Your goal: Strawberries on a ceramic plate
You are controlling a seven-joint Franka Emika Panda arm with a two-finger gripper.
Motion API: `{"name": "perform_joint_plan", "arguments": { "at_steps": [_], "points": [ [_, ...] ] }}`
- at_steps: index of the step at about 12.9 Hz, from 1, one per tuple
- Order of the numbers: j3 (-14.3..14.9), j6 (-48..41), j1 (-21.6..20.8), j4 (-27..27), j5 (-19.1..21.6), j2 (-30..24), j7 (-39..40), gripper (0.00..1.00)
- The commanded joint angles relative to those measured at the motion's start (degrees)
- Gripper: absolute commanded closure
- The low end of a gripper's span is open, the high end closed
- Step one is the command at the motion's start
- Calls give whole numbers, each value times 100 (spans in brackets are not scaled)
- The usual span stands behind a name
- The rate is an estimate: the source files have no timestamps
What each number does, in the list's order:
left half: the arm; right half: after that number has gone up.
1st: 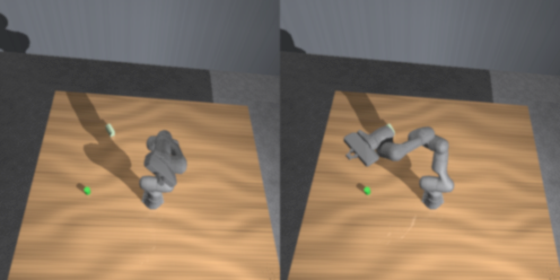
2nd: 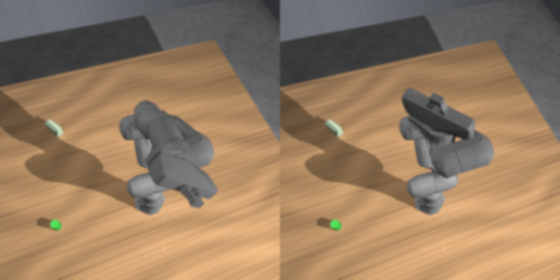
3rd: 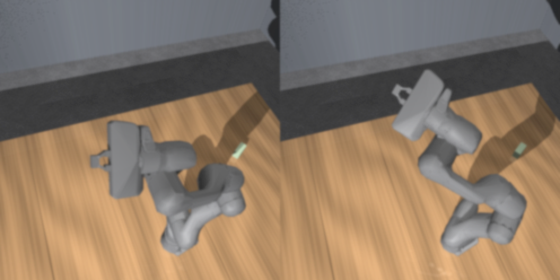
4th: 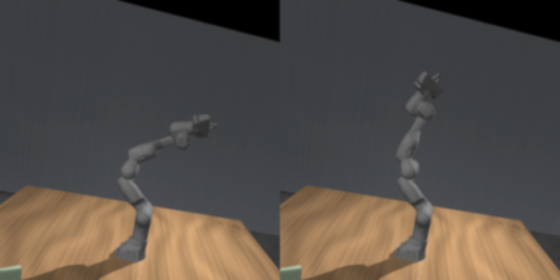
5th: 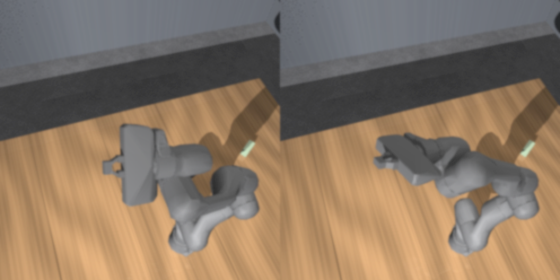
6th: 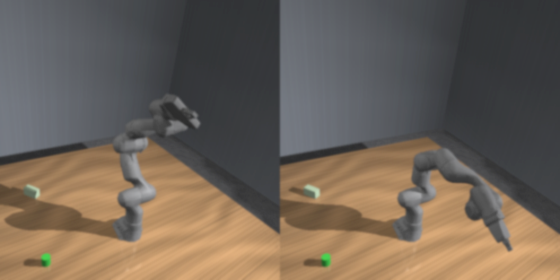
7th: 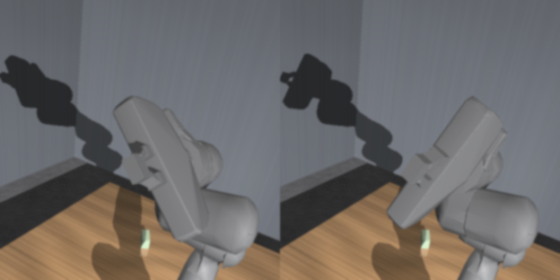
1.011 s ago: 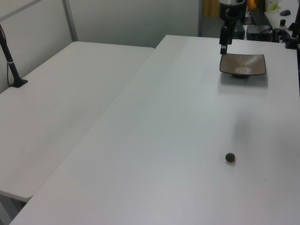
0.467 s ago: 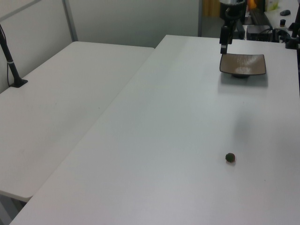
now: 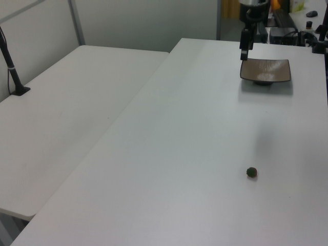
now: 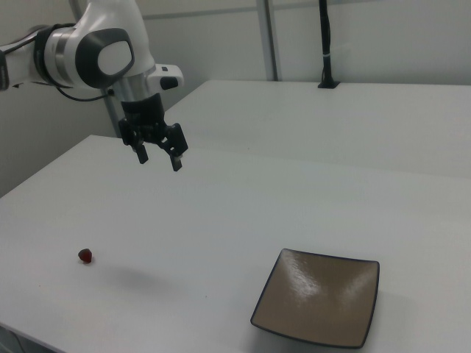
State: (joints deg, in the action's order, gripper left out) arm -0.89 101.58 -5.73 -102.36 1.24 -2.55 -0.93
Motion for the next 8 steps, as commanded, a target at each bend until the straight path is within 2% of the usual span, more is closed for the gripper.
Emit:
{"name": "perform_joint_plan", "arguments": {
  "at_steps": [1, 4, 6, 8],
  "points": [
    [-165, 29, -104, 48, 166, -87, 67, 0],
    [-551, -68, -104, 172, 166, -87, 49, 0],
    [-789, -339, -104, 444, 166, -70, 23, 0],
    [-1061, -490, -104, 576, 166, -79, -291, 0]
  ]
}}
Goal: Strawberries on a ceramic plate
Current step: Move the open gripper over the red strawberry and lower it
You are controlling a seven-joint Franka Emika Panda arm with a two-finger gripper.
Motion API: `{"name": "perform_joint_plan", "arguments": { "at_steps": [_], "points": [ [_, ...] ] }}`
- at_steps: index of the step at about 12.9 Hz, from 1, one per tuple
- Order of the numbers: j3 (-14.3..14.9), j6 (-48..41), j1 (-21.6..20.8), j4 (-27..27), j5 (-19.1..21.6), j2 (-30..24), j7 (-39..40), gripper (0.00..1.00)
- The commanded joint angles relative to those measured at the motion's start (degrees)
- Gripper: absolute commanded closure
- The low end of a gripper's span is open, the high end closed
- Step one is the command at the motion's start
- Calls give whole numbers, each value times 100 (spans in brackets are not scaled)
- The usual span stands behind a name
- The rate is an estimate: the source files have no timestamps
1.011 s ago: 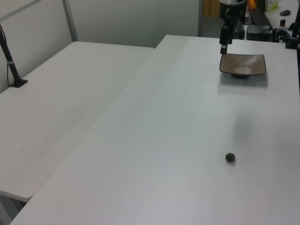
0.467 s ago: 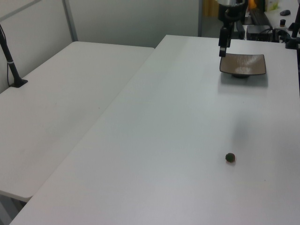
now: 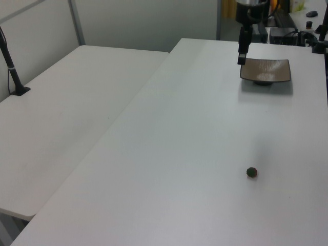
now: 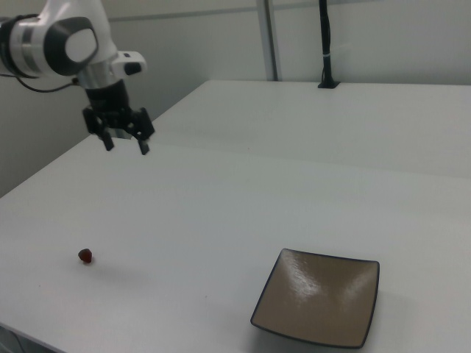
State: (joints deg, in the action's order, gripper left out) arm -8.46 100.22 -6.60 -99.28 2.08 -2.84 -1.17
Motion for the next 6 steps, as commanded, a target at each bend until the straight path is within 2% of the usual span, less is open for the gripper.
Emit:
{"name": "perform_joint_plan", "arguments": {
  "at_steps": [1, 3, 6],
  "points": [
    [-462, -354, -17, 295, 82, -50, -487, 0],
    [-874, -336, -69, 339, 82, -33, -944, 0],
    [-1131, -301, -420, 287, 82, 46, -1524, 0]
  ]
}}
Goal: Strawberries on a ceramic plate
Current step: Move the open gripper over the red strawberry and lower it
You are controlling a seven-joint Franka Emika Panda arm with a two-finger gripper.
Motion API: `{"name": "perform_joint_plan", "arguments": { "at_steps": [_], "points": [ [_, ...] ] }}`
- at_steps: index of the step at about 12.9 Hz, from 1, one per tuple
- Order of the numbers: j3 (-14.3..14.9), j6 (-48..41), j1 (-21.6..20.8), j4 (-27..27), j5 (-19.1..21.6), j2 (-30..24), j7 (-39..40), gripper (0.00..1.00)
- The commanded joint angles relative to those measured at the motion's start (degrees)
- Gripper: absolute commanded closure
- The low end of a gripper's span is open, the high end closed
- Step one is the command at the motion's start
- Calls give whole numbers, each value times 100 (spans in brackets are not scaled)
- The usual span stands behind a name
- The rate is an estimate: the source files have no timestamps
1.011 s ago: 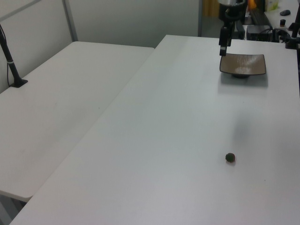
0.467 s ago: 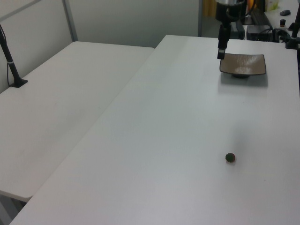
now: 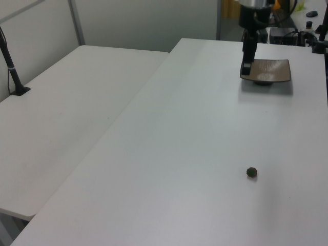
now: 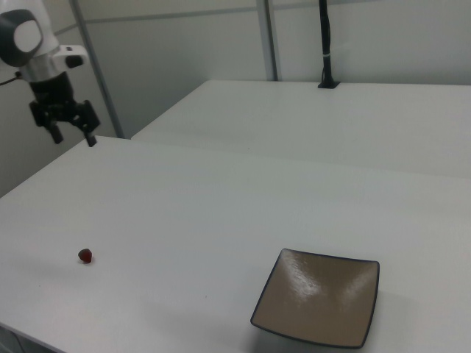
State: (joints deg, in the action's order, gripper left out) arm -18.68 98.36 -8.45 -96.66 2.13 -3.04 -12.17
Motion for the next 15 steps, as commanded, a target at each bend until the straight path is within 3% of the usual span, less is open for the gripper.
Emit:
{"name": "perform_joint_plan", "arguments": {
  "at_steps": [1, 7, 15],
  "points": [
    [-144, -116, -323, 15, 77, 136, -522, 0],
    [-162, 332, -745, -213, 77, 672, -805, 0],
    [-162, 542, -746, -1223, -29, 717, -400, 0]
  ]
}}
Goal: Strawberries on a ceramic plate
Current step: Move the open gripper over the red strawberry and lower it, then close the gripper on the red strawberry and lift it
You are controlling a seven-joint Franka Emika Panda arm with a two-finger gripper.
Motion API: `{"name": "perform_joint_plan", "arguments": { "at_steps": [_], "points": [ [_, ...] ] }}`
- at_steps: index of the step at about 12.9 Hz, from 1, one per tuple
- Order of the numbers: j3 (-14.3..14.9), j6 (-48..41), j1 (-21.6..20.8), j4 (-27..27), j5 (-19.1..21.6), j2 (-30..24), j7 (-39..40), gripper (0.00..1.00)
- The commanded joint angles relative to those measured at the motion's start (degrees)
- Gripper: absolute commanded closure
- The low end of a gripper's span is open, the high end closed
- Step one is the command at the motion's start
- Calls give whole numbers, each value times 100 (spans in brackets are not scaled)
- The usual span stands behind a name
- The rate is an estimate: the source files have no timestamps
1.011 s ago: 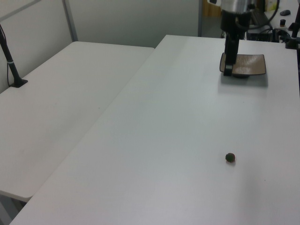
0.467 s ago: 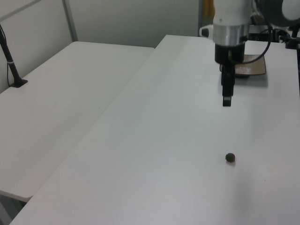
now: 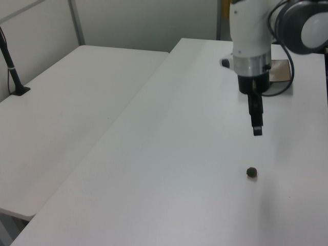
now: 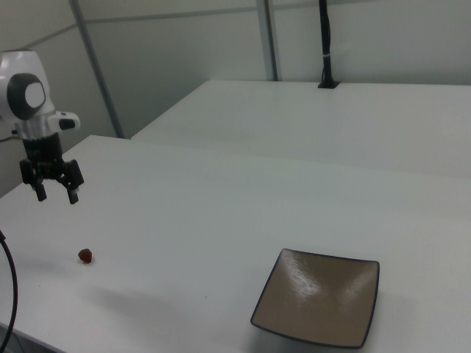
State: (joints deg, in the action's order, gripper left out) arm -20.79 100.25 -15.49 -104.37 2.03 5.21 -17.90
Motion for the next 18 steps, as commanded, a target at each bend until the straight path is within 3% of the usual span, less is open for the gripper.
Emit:
{"name": "perform_joint_plan", "arguments": {
  "at_steps": [1, 5, 10, 12, 18],
  "points": [
    [49, 564, -16, -583, -19, -108, 173, 0],
    [49, 1644, -7, -1268, -19, -90, 173, 0],
    [49, 2349, -16, -1646, -27, 200, 182, 0],
    [49, 2621, -33, -1849, -315, 270, 173, 0],
    [57, 2973, -77, -1867, -510, 665, 164, 1]
  ]
}}
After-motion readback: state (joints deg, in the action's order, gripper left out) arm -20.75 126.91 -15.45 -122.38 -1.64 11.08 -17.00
